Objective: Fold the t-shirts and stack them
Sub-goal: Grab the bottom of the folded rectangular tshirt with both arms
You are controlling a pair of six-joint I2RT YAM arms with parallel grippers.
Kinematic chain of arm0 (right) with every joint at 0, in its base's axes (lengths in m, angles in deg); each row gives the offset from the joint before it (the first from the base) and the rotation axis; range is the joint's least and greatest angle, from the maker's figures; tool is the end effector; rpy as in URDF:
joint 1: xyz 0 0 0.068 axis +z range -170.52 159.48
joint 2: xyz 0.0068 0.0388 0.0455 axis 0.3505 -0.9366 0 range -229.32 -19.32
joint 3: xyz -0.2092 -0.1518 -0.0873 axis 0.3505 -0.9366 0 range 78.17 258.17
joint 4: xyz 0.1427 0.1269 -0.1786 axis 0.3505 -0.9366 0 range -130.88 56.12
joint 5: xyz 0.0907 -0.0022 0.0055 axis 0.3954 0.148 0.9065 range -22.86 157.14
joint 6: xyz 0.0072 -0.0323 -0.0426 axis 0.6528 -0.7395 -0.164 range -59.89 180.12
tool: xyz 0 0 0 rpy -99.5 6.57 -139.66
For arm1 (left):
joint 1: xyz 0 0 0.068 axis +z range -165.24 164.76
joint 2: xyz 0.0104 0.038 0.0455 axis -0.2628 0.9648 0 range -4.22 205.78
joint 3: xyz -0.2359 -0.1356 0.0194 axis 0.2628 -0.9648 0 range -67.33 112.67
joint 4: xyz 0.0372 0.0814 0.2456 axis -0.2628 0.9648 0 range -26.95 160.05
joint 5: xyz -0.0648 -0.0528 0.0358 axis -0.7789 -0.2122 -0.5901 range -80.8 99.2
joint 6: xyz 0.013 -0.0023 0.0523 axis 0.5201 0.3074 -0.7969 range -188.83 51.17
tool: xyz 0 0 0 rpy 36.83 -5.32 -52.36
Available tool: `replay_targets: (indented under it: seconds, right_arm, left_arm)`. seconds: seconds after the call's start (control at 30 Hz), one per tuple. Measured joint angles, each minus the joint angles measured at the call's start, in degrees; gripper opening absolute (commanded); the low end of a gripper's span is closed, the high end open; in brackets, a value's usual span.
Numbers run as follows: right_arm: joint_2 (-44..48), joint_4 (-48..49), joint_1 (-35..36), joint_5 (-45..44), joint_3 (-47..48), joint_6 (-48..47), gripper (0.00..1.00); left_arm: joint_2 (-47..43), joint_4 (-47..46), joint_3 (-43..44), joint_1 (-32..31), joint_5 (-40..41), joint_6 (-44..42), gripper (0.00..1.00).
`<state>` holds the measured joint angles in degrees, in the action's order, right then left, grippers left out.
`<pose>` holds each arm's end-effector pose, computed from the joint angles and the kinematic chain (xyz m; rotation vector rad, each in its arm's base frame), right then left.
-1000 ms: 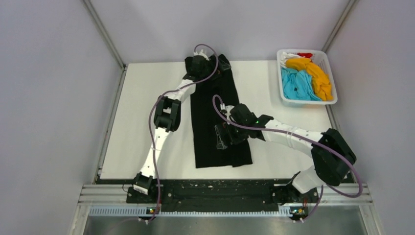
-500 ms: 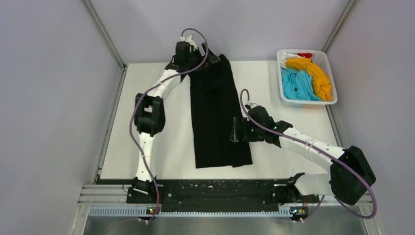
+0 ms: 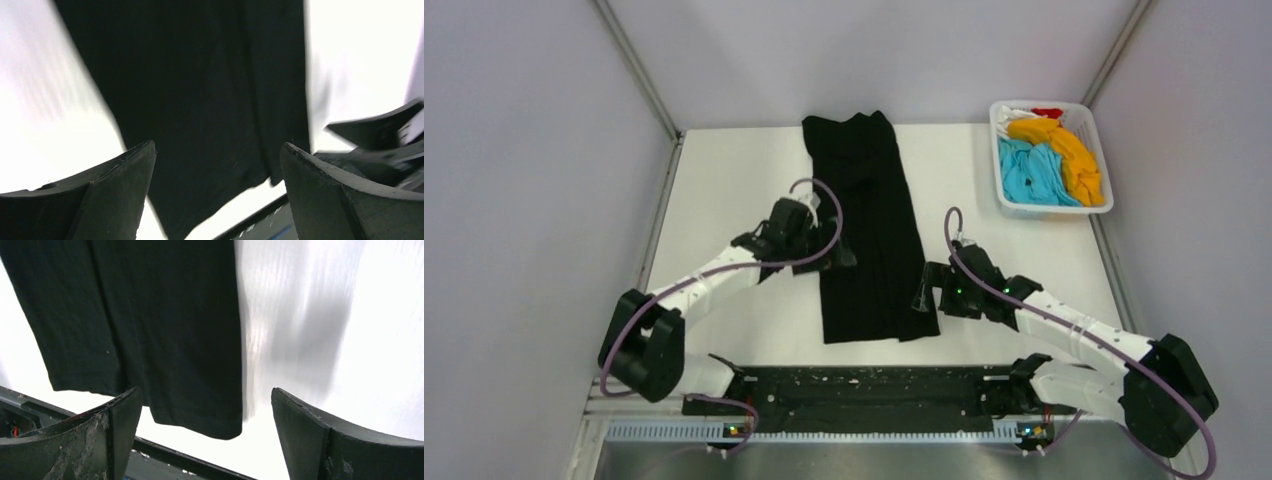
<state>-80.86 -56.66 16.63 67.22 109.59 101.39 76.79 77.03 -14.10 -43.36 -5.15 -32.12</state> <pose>0.1612 0.1223 0.1872 0.0926 2.5849 0.5501 0.2643 -0.1513 0.2409 -0.0454 2.4299 -0.8403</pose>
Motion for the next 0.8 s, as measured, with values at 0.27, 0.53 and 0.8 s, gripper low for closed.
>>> replay_targets:
  seconds: [0.27, 0.53, 0.8]
  right_arm:
    - [3.69, 0.46, -0.22, 2.84, -5.6, 5.2, 0.92]
    - [3.74, 0.68, -0.22, 4.11, -6.73, 8.04, 0.73]
    - [2.16, 3.39, -0.24, 4.07, -8.28, 9.62, 0.44]
  left_arm:
    - [-16.46, 9.57, -19.39, -4.5, 0.74, 5.29, 0.88]
    - [-19.17, 8.15, -27.19, -7.04, -3.13, 9.18, 0.67]
    - [-13.16, 1.95, -28.17, -7.26, -5.75, 10.93, 0.39]
